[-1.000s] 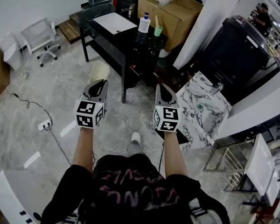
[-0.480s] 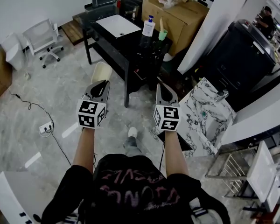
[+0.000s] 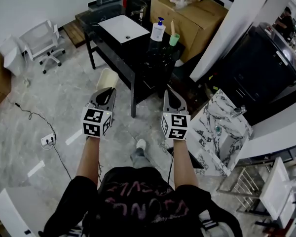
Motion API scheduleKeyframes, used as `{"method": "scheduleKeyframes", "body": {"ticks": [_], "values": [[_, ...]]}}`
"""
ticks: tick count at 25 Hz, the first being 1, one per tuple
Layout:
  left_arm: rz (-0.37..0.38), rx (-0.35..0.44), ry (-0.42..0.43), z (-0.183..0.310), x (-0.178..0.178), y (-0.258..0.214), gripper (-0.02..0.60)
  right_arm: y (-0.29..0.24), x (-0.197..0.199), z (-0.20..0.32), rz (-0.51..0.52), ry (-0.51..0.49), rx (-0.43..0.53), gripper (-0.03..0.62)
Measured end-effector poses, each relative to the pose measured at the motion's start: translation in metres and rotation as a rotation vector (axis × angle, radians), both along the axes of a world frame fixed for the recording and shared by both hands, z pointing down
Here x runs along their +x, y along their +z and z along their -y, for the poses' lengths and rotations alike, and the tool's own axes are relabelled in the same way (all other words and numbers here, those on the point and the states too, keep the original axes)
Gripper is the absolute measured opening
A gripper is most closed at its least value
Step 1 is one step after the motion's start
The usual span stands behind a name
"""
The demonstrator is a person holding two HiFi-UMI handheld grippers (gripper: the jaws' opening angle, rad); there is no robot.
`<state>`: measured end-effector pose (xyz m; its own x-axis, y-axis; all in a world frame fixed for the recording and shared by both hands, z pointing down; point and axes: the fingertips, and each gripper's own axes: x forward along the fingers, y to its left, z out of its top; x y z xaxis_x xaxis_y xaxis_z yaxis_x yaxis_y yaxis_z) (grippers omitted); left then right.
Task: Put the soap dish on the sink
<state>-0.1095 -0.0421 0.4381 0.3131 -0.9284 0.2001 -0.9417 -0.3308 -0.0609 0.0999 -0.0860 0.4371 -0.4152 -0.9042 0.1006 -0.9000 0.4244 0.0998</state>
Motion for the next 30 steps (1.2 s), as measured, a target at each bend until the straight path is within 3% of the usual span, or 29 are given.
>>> {"method": "scheduleKeyframes", "body": {"ticks": [19, 30], "values": [[-0.001, -0.081, 0.001, 0.208, -0.003, 0.028, 0.025, 0.025, -0.022, 0.217, -0.009, -0.046, -0.053, 0.014], [-0.037, -0.120, 0.007, 0.268, -0.004, 0.042, 0.025, 0.033, -0.037, 0.281, -0.023, -0.075, -0.072, 0.014]]}}
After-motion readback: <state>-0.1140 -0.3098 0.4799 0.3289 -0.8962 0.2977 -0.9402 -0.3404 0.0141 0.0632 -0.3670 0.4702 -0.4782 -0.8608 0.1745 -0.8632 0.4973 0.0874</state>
